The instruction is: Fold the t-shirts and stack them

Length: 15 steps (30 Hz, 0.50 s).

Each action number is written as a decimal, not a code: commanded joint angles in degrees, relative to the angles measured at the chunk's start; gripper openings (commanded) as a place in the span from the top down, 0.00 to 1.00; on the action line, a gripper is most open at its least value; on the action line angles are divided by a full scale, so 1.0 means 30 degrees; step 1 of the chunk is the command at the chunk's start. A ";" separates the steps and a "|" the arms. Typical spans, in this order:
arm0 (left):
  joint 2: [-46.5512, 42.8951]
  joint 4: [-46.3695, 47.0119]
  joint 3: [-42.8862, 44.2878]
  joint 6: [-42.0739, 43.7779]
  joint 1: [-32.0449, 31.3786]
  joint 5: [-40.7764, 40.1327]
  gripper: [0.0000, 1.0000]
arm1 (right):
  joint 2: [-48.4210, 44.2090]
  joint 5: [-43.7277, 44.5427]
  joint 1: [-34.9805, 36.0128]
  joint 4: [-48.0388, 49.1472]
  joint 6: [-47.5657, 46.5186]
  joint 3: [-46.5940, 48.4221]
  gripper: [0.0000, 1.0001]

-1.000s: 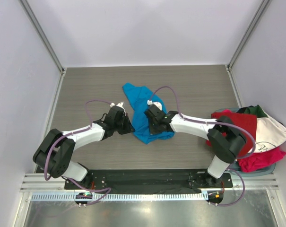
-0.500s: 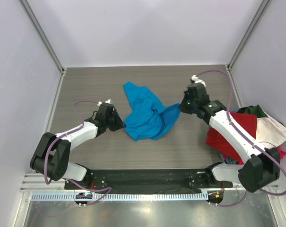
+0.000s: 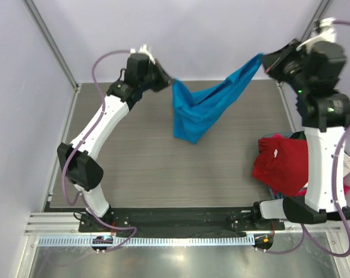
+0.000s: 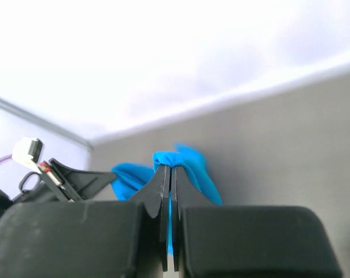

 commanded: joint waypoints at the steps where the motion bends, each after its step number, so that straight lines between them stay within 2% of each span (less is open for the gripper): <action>1: 0.1108 -0.3237 0.7611 0.0572 -0.1241 0.0544 1.00 | -0.0048 0.0078 -0.0329 -0.1538 -0.0486 0.6012 0.99; 2: 0.1666 -0.4172 0.9484 0.0543 -0.1446 0.1008 1.00 | 0.0157 0.0108 -0.0271 -0.1919 -0.0544 0.8288 0.99; 3: 0.2222 -0.4472 1.1011 0.0485 -0.1593 0.1302 1.00 | 0.0130 0.0080 -0.0328 -0.1893 -0.0544 0.9065 0.99; 4: 0.3504 -0.4968 1.4159 0.0368 -0.1682 0.1711 1.00 | 0.0101 -0.0037 -0.0329 -0.1864 -0.0515 0.9769 0.99; 7: 0.4892 -0.6408 1.7843 0.0018 -0.0691 0.1803 1.00 | -0.0075 -0.1470 -0.0300 -0.1513 -0.0311 1.0919 0.99; 8: 0.4662 -0.4813 1.7185 -0.1029 0.0677 0.2761 1.00 | -0.0220 -0.3300 -0.0300 -0.0903 -0.0107 1.0310 0.99; 10: 0.3873 -0.2872 1.3568 -0.2731 0.2352 0.3675 1.00 | -0.0280 -0.4952 -0.0329 0.0124 0.0361 0.9166 0.99; 11: 0.3869 -0.2168 1.2821 -0.3232 0.3172 0.3968 1.00 | -0.0280 -0.5946 -0.0300 0.1143 0.0567 0.8030 0.99; 12: 0.4014 -0.2073 1.2581 -0.3266 0.4399 0.3971 1.00 | -0.0367 -0.7319 -0.0329 0.1763 0.1062 0.7438 0.99; 15: 0.4979 -0.2775 1.2171 -0.2653 0.5986 0.3679 1.00 | -0.0573 -0.9523 -0.0068 0.4399 0.2090 0.4627 0.99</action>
